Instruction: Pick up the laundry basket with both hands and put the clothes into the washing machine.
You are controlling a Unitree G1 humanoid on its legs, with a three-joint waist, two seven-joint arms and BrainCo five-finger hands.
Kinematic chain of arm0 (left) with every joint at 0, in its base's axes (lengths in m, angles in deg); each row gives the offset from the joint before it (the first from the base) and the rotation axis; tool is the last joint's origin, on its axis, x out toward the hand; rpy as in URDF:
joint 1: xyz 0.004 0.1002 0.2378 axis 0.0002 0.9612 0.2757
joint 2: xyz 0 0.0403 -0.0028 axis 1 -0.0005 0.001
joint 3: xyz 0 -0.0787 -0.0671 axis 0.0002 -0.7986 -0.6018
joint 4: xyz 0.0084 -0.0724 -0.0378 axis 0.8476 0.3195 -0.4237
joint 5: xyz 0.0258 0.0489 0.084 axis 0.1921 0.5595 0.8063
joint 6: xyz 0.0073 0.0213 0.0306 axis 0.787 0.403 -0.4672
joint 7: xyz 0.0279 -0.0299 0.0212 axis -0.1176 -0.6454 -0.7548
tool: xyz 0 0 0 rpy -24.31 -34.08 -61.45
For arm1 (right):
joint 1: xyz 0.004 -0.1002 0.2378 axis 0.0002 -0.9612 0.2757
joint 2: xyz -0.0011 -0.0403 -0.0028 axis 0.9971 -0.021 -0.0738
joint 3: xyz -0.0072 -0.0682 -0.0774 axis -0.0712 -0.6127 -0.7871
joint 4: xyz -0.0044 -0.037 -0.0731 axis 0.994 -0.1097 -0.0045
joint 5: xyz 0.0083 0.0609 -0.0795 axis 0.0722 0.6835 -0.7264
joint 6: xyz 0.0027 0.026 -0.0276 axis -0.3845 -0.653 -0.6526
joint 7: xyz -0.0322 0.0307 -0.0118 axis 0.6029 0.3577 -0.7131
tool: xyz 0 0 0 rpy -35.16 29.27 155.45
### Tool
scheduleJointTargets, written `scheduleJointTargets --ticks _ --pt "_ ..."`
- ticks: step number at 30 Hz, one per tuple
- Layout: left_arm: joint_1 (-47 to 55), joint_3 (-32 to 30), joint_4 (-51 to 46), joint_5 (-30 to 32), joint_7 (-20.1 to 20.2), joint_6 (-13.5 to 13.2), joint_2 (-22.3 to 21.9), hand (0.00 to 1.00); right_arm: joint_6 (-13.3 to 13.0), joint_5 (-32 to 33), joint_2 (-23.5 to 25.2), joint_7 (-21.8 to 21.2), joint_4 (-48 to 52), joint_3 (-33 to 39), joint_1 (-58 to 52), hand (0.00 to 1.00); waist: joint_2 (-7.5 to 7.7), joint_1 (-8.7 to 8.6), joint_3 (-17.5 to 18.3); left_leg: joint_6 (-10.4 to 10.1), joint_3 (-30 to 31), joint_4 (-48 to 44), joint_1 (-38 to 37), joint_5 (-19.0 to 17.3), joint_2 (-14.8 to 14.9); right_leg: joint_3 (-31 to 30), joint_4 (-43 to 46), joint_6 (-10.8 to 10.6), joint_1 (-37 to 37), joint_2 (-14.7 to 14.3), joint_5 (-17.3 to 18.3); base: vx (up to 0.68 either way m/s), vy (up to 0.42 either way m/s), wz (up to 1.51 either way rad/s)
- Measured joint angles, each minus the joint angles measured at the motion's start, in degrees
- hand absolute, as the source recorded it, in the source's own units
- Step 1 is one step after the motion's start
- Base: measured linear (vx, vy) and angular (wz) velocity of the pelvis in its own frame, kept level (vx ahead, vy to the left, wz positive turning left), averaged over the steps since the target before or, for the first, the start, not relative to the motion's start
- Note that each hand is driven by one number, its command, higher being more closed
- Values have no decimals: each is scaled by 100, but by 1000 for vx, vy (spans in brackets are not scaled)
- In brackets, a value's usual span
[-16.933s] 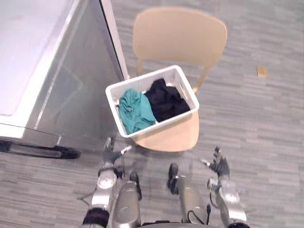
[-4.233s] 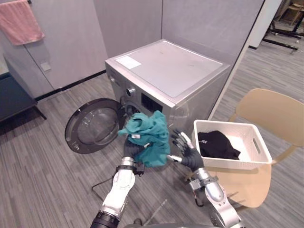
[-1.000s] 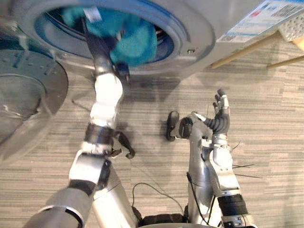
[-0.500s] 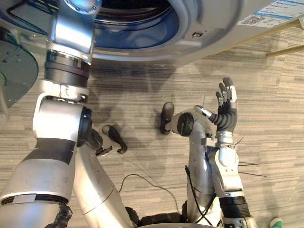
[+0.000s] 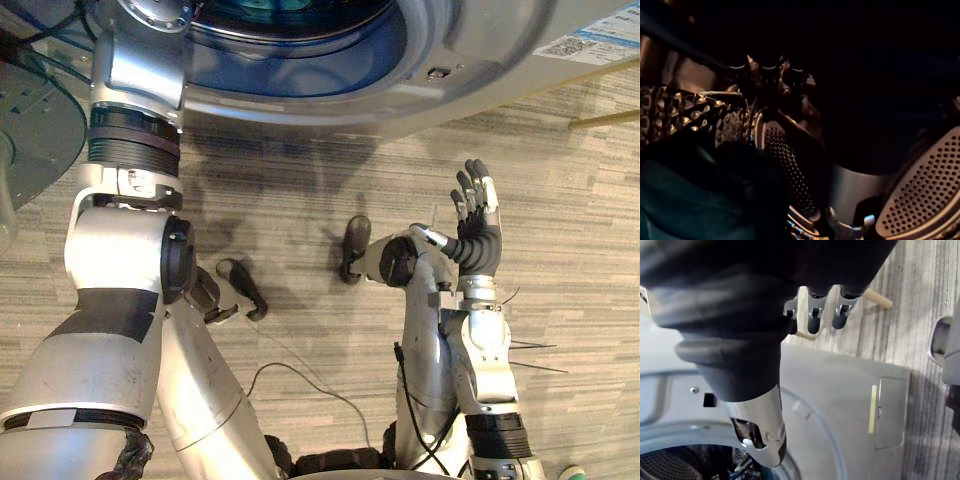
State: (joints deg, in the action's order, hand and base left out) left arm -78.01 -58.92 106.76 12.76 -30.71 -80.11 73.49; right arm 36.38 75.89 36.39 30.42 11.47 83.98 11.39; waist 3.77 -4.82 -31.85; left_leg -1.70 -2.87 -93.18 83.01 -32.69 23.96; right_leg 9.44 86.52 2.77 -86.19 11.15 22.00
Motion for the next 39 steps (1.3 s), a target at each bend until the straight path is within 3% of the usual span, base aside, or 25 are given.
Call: scheduleJointTargets --ticks 6,8,9,14,19,22,26,29,34,37,39 --pt "2881 -116 -891 -983 -257 -440 -1035 0 163 -65 15 24 -625 -20 -150 0 -6 145 146 -149 -256 1242 -1729 236 -136 163 -1017 -81 1717 -5 57 73 -69 22" --pt "4317 36 -945 -1440 -217 -641 -1515 0 266 -106 3 28 -1056 72 -433 0 -7 270 689 -249 -418 1932 -2414 396 -273 211 -1552 -98 2338 2 65 100 -93 23" --pt "4635 108 -948 -1538 -204 -692 -1613 0 288 -104 -1 30 -1201 98 -463 0 -4 286 747 -261 -450 2120 -2644 432 -309 232 -1700 -97 2563 5 64 142 -104 23" --pt "6668 339 -917 -2270 384 -964 -1880 0 552 -102 -5 18 -2163 296 -795 0 -16 419 1123 -398 -741 3835 -4649 934 -625 506 -3032 -118 4528 53 -62 154 -51 27" --pt "7545 262 -212 -2320 690 -1076 -1903 0 663 -101 -4 3 -2944 294 -1142 0 -94 476 1666 -432 -1024 5436 -6103 1454 -894 669 -4312 -261 5862 1 -369 155 -12 13" --pt "7887 184 610 -2209 858 -1083 -1864 0 658 -103 -43 -17 -3593 296 -1328 0 -223 555 2037 -469 -1171 6455 -6886 1804 -1042 660 -5214 -345 6511 -157 -692 152 20 -14" --pt "8031 72 1502 -1823 921 -1081 -1791 0 672 -97 -294 -45 -4649 289 -1074 0 -462 573 2217 -454 -739 7664 -7612 2260 -1307 457 -6662 -419 7169 -541 -1444 117 69 -36" --pt "8159 60 1736 -1608 951 -1082 -1751 0 668 -98 -363 -53 -4940 398 -1104 0 -513 548 2331 -406 -841 8320 -8223 2437 -1416 182 -7533 -503 7691 -740 -1930 88 90 -56" --pt "8148 124 1899 -1168 1014 -1073 -1691 0 671 -82 -341 -51 -5169 536 -1087 0 -464 536 2504 -382 -1337 8634 -8638 2423 -1637 -658 -8224 -639 7793 -804 -2506 0 128 -86" --pt "8051 214 1967 -938 1003 -1066 -1669 0 683 18 -342 -27 -5172 533 -968 0 -393 511 2453 -246 -1882 8446 -8647 2138 -1712 -1411 -8285 -712 7462 -939 -2771 -102 87 -135" --pt "8022 330 2002 -842 1002 -1055 -1578 0 720 36 -334 -10 -5164 525 -829 0 -310 412 2396 -197 -2440 8224 -8644 1944 -1660 -1420 -8469 -507 7355 -971 -2711 -149 41 -160"
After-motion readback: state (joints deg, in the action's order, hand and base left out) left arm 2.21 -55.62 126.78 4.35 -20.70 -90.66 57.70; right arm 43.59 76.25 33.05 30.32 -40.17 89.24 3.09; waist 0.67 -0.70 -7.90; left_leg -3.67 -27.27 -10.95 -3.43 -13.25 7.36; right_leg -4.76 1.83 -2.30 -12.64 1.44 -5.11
